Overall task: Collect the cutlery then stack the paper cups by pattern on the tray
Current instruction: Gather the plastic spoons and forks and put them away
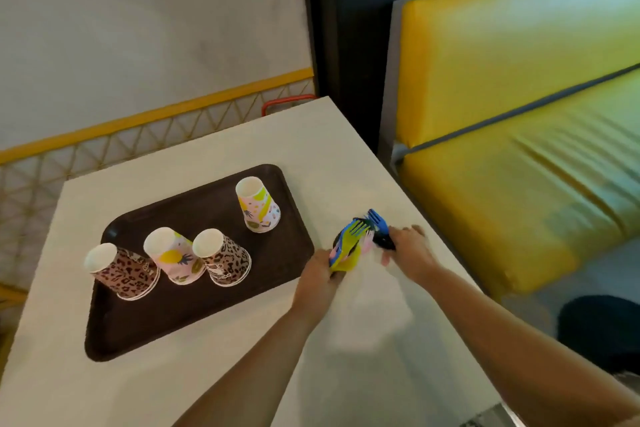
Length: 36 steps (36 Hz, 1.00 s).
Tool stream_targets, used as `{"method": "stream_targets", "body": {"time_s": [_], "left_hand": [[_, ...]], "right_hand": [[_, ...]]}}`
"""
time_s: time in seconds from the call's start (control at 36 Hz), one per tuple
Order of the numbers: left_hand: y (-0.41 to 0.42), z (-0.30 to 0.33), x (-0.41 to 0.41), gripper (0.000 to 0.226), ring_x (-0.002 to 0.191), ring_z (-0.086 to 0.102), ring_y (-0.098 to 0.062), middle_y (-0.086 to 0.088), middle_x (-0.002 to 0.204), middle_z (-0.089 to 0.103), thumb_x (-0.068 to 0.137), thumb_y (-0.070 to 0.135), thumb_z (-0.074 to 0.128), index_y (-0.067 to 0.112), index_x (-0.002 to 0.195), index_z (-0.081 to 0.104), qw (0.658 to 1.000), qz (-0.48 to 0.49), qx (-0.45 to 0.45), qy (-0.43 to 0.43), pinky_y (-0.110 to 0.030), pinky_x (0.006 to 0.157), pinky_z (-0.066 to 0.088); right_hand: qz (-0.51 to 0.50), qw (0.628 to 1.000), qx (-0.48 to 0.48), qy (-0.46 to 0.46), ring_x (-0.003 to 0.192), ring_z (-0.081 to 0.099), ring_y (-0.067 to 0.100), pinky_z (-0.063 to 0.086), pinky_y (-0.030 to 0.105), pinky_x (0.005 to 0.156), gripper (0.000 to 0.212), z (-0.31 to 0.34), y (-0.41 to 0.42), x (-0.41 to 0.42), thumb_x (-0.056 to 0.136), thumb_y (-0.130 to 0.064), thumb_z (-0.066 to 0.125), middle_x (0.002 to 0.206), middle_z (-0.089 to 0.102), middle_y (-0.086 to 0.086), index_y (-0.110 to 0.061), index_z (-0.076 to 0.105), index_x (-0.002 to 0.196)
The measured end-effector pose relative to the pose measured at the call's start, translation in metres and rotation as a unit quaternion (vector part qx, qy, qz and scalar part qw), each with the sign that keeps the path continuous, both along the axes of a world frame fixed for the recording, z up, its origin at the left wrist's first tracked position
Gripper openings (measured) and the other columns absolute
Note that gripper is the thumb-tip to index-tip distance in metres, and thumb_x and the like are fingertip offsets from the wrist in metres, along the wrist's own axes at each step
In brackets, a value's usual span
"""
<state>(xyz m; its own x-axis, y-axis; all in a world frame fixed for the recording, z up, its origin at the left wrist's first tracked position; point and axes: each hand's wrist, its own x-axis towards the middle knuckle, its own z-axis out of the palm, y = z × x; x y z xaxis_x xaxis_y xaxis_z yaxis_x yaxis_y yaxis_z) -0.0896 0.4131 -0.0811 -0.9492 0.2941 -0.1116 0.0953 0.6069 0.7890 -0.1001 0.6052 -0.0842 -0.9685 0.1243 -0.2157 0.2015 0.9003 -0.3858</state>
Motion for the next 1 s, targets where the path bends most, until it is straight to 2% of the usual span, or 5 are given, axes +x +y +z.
{"method": "stream_targets", "body": {"time_s": [0.11,0.31,0.58,0.81,1.0], "left_hand": [[0.016,0.018,0.006,0.030,0.073,0.047,-0.010,0.002,0.081,0.045,0.094,0.011,0.056,0.029,0.074,0.044,0.997,-0.018,0.069,-0.034,-0.030,0.071,0.037],[0.052,0.034,0.043,0.019,0.056,0.061,-0.011,-0.003,0.064,0.062,0.100,0.016,0.045,0.012,0.083,0.054,0.961,-0.098,0.197,-0.170,-0.025,0.060,0.051],[0.117,0.035,0.114,0.023,0.041,0.029,-0.006,-0.001,0.059,0.032,0.101,0.014,0.043,0.015,0.078,0.044,0.918,-0.205,0.200,-0.273,-0.018,0.041,0.026],[0.187,0.018,0.176,0.026,0.041,0.033,-0.006,0.003,0.053,0.036,0.099,0.022,0.047,0.019,0.073,0.044,0.901,-0.293,0.129,-0.293,-0.022,0.044,0.028],[0.261,-0.002,0.235,0.029,0.038,0.030,-0.004,0.005,0.053,0.033,0.101,0.024,0.043,0.018,0.073,0.045,0.869,-0.316,0.064,-0.376,-0.018,0.038,0.028]], "right_hand": [[-0.110,0.978,-0.180,0.000,0.063,0.055,0.016,0.038,0.024,0.059,0.017,0.019,-0.003,0.036,0.090,-0.013,0.050,0.065,0.066,-0.003,-0.022,0.052,0.076],[-0.315,0.843,-0.430,0.069,0.039,0.055,0.014,0.049,0.027,0.050,0.014,0.039,-0.005,0.108,0.096,-0.014,0.046,0.057,0.053,0.004,-0.010,0.044,0.083],[-0.429,0.784,-0.427,0.140,0.045,0.034,0.012,0.029,0.021,0.041,0.010,0.036,0.019,0.206,0.093,-0.016,0.051,0.057,0.042,0.000,-0.011,0.048,0.085],[-0.489,0.695,-0.489,0.196,0.056,0.040,0.009,0.036,0.021,0.055,0.014,0.014,0.064,0.290,0.095,-0.008,0.041,0.065,0.043,-0.001,-0.019,0.046,0.087],[-0.517,0.670,-0.504,0.171,0.057,0.056,0.013,0.047,0.020,0.052,0.013,-0.008,0.124,0.365,0.097,-0.018,0.044,0.069,0.054,0.003,-0.010,0.052,0.092]]}}
